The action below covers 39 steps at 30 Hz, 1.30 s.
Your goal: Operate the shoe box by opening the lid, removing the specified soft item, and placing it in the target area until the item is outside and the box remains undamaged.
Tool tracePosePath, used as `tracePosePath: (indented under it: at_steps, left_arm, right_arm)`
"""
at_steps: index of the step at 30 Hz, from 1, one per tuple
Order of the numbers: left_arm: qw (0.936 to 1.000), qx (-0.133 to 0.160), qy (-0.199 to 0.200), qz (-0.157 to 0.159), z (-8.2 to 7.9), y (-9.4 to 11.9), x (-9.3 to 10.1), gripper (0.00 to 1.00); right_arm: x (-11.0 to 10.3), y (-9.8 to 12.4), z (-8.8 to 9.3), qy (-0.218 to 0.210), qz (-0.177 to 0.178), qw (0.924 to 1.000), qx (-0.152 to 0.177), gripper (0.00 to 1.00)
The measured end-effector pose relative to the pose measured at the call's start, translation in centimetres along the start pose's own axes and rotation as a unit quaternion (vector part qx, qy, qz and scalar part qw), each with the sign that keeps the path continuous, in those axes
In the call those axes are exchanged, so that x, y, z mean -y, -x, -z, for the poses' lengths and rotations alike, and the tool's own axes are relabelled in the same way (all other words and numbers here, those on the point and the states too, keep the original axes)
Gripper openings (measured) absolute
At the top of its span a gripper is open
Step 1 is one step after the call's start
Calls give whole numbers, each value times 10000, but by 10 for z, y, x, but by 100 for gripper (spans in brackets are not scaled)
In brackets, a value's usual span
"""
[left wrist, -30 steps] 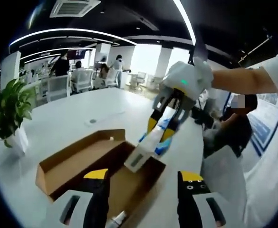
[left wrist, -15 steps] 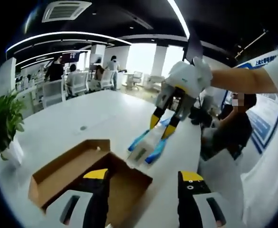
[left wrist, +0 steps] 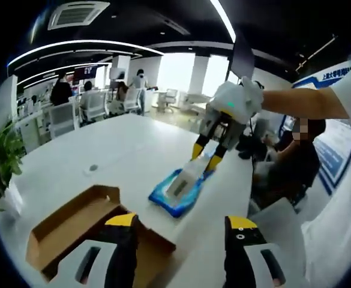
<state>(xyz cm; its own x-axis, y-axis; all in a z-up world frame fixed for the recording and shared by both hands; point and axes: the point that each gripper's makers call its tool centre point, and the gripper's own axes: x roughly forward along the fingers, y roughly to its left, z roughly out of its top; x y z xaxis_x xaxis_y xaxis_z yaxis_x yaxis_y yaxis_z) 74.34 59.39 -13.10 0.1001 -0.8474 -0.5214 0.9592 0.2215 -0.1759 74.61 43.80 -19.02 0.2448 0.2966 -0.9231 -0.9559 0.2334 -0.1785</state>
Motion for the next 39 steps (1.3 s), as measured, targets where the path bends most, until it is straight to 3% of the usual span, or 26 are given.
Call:
tracePosePath:
  at_steps: [12,26,32,39]
  left_arm:
    - [10000,-18,-10,-97,-24,-32,21,59]
    - [9998,-117,43,-126,-38,-69,29,60]
    - [9998,-157,30,-104,-43,-83,30,60]
    - [10000,-6,39,-53,-53,-91,32,62]
  right_arm:
    - [12,21,58,-51,36,10000,10,16]
    - [33,35,148,-282,49,9994,-176,16]
    - [41,37,166,-328,42,9992,-211,16]
    - [49,34,188,-265,-61,9991,-323,16]
